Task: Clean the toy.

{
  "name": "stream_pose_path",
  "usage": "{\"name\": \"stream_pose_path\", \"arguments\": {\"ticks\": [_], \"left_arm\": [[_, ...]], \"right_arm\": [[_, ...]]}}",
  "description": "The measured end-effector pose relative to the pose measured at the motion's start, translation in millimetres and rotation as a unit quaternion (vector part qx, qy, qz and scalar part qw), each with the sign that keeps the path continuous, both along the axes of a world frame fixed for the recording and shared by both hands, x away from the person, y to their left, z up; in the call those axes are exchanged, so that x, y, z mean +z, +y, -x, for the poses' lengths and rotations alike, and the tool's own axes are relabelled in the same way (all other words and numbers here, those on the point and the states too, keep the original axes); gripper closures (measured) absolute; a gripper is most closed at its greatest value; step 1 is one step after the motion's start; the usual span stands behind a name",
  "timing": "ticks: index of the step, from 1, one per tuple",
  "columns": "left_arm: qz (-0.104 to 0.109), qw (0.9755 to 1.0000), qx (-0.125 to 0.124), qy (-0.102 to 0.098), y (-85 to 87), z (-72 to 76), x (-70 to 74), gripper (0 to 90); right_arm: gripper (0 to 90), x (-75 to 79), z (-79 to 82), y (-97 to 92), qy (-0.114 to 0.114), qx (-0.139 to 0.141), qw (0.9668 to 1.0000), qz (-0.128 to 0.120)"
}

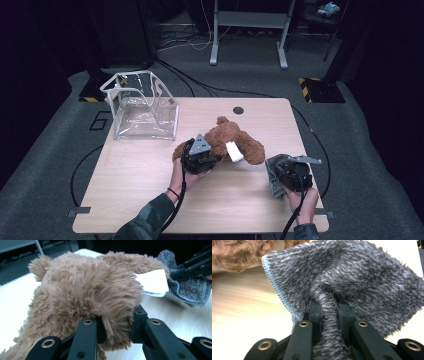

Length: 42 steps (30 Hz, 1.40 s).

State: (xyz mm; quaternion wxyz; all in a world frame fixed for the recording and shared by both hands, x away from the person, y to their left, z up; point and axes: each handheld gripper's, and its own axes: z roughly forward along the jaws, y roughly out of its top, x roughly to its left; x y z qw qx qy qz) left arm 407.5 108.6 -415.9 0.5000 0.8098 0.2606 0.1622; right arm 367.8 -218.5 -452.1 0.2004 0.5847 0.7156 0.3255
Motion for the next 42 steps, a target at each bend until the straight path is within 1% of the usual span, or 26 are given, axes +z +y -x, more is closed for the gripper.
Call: {"name": "stream_pose_path", "arguments": {"ticks": [3,5,7,8,10,12,14,15,16,17,18,20,21,22,24,25,26,27,29,30,31,34,35,36,38,42], "left_arm": [[0.007,0.9999,-0.008,-0.007,-0.5,3.0,7.9,72.7],[0.016,0.9997,-0.015,-0.008,-0.3,5.7,14.2,72.7],[0.026,0.9994,-0.021,-0.005,0.4,7.6,19.0,72.7],[0.023,0.9994,-0.024,-0.007,0.7,8.1,20.6,72.7],[0.031,0.9992,-0.024,-0.001,0.6,7.2,20.3,72.6],[0.033,0.9991,-0.022,0.011,1.7,1.9,15.3,72.5],[0.028,0.999,-0.015,0.031,3.3,-7.1,5.5,72.3],[0.023,0.999,-0.008,0.037,4.2,-11.5,0.6,72.2],[0.019,0.9991,-0.002,0.039,4.9,-14.8,-2.8,71.9],[0.011,0.9988,0.002,0.047,7.0,-20.3,-7.7,71.7],[0.007,0.9988,0.007,0.048,9.1,-24.6,-10.9,71.2],[0.003,0.9984,0.019,0.053,13.4,-32.0,-15.3,70.2],[0.002,0.9981,0.024,0.056,16.0,-35.1,-16.6,69.0],[0.001,0.9981,0.029,0.055,17.4,-37.1,-17.5,67.3],[-0.013,0.9977,0.037,0.055,20.1,-40.1,-18.8,65.0],[-0.012,0.9976,0.043,0.053,20.9,-40.8,-19.7,62.8],[-0.017,0.9974,0.046,0.052,22.0,-41.3,-20.1,61.7],[-0.023,0.9974,0.049,0.047,22.9,-41.8,-20.5,60.0],[-0.036,0.9966,0.062,0.04,22.9,-41.8,-21.9,52.9],[-0.04,0.9962,0.068,0.037,23.7,-42.5,-22.9,51.6],[-0.042,0.9961,0.067,0.038,25.0,-43.4,-23.1,49.6],[-0.047,0.9948,0.084,0.033,27.0,-45.8,-25.0,45.9],[-0.051,0.9945,0.083,0.038,28.5,-47.0,-24.9,44.5],[-0.054,0.994,0.09,0.033,29.3,-48.3,-25.9,43.5],[-0.057,0.9931,0.095,0.039,32.3,-51.2,-27.6,42.1],[-0.063,0.9914,0.109,0.035,38.7,-55.0,-28.5,38.9]], "right_arm": [[77.6,1.0,0.5,0.0,0.0,0.003,1.0,0.002],[77.6,1.6,-0.1,-0.5,-0.003,0.003,1.0,0.003],[77.5,3.4,-0.7,0.2,-0.005,-0.001,1.0,0.0],[77.5,4.7,-0.9,-0.2,-0.004,0.003,1.0,0.002],[77.5,6.2,-1.3,0.4,-0.006,0.0,1.0,0.002],[77.4,7.0,-1.8,0.6,-0.008,0.002,1.0,0.003],[77.4,6.5,-2.1,2.0,-0.006,0.001,1.0,0.001],[77.4,5.7,-2.4,2.6,-0.005,0.002,1.0,0.0],[77.3,4.9,-2.5,3.5,-0.003,0.002,1.0,0.0],[77.3,4.1,-2.7,4.0,-0.001,0.004,1.0,0.002],[77.2,2.8,-3.1,5.3,0.003,0.004,1.0,0.003],[77.2,0.8,-4.0,5.9,0.005,0.008,0.9999,0.005],[77.1,0.0,-4.7,7.0,0.005,0.007,1.0,0.001],[77.1,-0.5,-5.0,7.4,0.005,0.009,0.9999,0.002],[77.0,-1.4,-5.7,9.0,0.007,0.01,0.9999,0.002],[77.0,-1.6,-5.7,10.4,0.009,0.009,0.9999,0.002],[77.0,-1.9,-5.8,11.0,0.008,0.012,0.9999,0.003],[77.0,-2.0,-5.8,11.7,0.009,0.014,0.9999,0.004],[76.9,-2.3,-6.0,12.8,0.012,0.014,0.9998,0.005],[76.9,-2.4,-6.1,13.1,0.012,0.012,0.9998,0.005],[76.9,-1.9,-6.0,13.9,0.016,0.009,0.9998,-0.001],[76.9,-2.2,-6.6,12.3,0.011,0.014,0.9998,0.003],[76.9,-2.3,-6.8,11.9,0.01,0.015,0.9998,0.003],[76.9,-2.5,-6.8,11.8,0.01,0.015,0.9998,0.003],[76.9,-3.2,-6.8,11.5,0.012,0.015,0.9998,0.002],[76.8,-5.2,-6.8,11.6,0.015,0.013,0.9998,0.0]]}}
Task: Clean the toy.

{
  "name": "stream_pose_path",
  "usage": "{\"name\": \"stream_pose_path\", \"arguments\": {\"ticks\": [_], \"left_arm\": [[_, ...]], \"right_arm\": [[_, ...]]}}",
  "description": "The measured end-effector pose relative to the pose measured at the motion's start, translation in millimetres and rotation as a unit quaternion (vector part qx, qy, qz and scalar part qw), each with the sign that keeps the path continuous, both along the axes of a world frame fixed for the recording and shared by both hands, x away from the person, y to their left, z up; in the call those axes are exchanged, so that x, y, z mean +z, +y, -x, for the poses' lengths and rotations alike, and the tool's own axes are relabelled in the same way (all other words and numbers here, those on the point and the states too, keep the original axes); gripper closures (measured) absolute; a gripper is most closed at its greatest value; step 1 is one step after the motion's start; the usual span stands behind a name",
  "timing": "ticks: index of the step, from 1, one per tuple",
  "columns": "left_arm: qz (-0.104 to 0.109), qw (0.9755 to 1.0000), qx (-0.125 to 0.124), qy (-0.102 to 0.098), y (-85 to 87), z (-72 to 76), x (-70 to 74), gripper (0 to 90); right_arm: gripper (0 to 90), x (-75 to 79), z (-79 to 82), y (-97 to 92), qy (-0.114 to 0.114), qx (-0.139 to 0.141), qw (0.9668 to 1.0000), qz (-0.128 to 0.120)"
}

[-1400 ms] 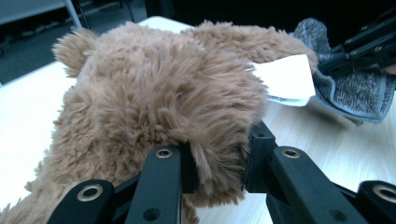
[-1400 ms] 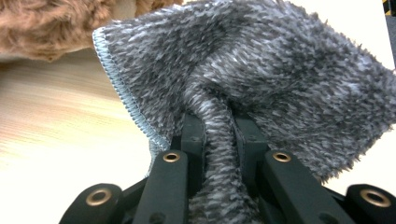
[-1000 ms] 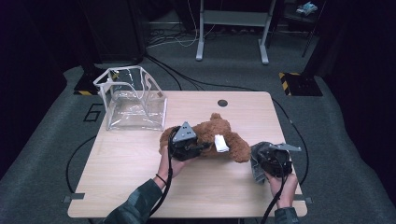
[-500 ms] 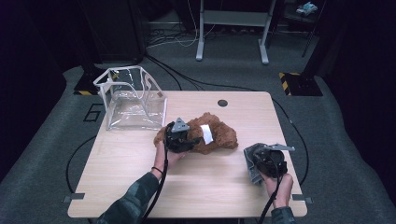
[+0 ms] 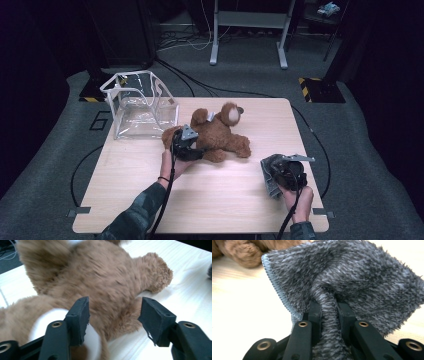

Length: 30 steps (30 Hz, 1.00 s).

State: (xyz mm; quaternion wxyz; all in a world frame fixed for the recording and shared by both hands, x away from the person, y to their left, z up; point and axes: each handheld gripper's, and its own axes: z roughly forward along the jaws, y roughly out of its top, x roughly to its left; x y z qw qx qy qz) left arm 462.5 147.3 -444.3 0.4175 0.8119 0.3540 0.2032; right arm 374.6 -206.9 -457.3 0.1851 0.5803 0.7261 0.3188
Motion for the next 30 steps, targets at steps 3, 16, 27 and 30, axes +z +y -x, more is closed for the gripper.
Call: {"name": "stream_pose_path", "arguments": {"ticks": [3,16,27,30], "left_arm": [[0.001,0.9999,0.009,-0.008,5.4,-0.4,1.7,38.4],[-0.02,0.9927,0.118,-0.013,27.4,-3.6,10.5,20.9],[-0.049,0.9873,0.151,-0.013,18.0,-10.1,-18.7,37.3],[-0.042,0.9901,0.131,-0.027,19.3,-5.7,-21.8,45.2]], "right_arm": [[76.7,-1.3,0.1,-0.9,0.0,0.0,1.0,0.0],[76.6,0.7,-0.6,0.5,-0.004,0.001,1.0,-0.003],[76.6,3.8,-1.2,1.3,-0.003,0.003,1.0,0.001],[76.6,4.6,-1.0,0.0,-0.005,0.003,1.0,0.001]]}}
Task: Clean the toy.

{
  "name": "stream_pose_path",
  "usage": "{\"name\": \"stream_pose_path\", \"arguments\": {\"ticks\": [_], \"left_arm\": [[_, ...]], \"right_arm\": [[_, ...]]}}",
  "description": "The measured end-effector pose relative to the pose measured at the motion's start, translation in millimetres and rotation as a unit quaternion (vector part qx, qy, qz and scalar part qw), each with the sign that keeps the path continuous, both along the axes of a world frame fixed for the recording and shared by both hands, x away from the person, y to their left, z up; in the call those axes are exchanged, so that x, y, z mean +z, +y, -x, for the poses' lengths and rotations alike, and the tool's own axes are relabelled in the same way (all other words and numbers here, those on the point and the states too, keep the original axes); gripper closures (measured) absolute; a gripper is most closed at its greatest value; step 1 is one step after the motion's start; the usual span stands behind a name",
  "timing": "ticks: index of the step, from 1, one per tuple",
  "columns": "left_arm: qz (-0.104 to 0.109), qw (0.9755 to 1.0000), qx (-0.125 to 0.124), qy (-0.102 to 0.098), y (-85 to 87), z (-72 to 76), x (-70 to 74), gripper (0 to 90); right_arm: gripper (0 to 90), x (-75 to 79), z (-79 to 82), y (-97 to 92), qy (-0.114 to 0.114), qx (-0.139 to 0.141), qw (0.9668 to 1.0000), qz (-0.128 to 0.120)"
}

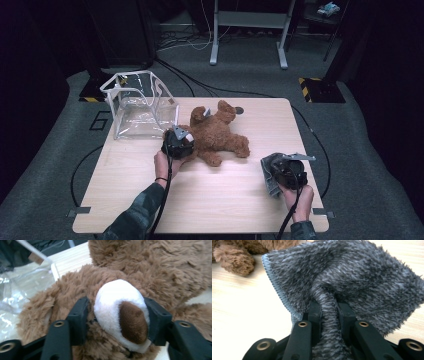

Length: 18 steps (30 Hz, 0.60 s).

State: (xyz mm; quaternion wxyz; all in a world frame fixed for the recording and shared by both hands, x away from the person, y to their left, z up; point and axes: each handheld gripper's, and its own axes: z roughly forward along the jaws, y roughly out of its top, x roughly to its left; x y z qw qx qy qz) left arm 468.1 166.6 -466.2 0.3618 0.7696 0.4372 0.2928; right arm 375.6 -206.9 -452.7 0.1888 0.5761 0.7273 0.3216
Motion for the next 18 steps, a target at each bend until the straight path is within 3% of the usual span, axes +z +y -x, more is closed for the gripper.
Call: {"name": "stream_pose_path", "arguments": {"ticks": [5,9,10,14,18], "left_arm": [[0.017,0.9989,-0.042,-0.014,2.7,5.1,-0.6,50.7],[0.031,0.9975,-0.059,-0.023,1.5,9.6,2.2,51.8],[0.034,0.9971,-0.065,-0.017,0.8,10.6,3.4,51.9],[0.062,0.994,-0.089,-0.016,-1.9,14.4,5.5,52.2],[0.075,0.9908,-0.113,-0.011,-5.2,18.7,9.6,52.3]], "right_arm": [[76.6,2.3,-0.8,1.5,-0.005,0.001,1.0,-0.001],[76.6,6.1,-1.9,3.7,-0.006,0.004,1.0,0.001],[76.6,7.6,-2.4,4.3,-0.007,0.005,1.0,0.002],[76.7,18.1,-5.6,8.2,-0.016,0.01,0.9998,0.008],[76.8,31.1,-10.9,17.0,-0.027,0.022,0.9994,0.009]]}}
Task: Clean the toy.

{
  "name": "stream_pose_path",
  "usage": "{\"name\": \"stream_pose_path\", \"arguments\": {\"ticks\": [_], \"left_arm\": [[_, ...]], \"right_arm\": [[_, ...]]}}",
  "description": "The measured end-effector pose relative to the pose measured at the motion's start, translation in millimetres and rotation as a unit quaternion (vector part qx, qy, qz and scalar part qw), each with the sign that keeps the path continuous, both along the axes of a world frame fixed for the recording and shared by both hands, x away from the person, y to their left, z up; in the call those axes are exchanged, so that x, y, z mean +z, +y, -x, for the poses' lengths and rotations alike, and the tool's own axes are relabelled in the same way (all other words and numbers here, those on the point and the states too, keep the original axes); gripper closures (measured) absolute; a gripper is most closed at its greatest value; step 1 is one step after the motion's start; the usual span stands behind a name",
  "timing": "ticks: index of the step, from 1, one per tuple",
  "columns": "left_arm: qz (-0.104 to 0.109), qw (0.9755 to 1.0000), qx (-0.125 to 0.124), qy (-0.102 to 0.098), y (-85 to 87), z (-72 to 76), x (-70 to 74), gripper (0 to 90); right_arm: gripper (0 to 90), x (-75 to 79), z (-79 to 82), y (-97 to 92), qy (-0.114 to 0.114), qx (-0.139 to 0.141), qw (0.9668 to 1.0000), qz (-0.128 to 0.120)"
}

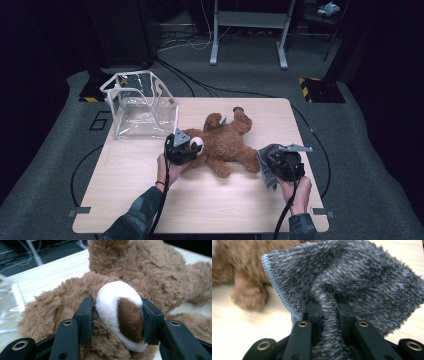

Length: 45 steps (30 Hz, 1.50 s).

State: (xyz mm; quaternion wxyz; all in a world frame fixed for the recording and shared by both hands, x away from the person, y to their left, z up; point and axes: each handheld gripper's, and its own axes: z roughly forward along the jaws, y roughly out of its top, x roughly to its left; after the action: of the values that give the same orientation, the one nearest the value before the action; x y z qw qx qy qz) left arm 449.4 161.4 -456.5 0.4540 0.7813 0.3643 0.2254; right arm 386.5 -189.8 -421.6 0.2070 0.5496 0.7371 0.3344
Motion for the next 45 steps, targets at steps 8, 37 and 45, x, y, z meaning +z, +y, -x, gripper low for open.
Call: {"name": "stream_pose_path", "arguments": {"ticks": [8,37,45], "left_arm": [[0.024,0.9976,-0.062,0.022,-11.5,8.3,-0.5,52.0],[0.02,0.9986,-0.028,0.041,25.8,38.8,-20.3,31.4],[0.031,0.9977,-0.003,0.06,46.1,32.6,-28.0,30.8]], "right_arm": [[77.1,26.5,-19.0,40.1,-0.019,0.041,0.9989,0.014],[77.7,9.1,-48.7,72.1,0.002,0.059,0.998,0.021],[77.6,23.8,-37.3,86.2,-0.017,0.081,0.9963,0.023]]}}
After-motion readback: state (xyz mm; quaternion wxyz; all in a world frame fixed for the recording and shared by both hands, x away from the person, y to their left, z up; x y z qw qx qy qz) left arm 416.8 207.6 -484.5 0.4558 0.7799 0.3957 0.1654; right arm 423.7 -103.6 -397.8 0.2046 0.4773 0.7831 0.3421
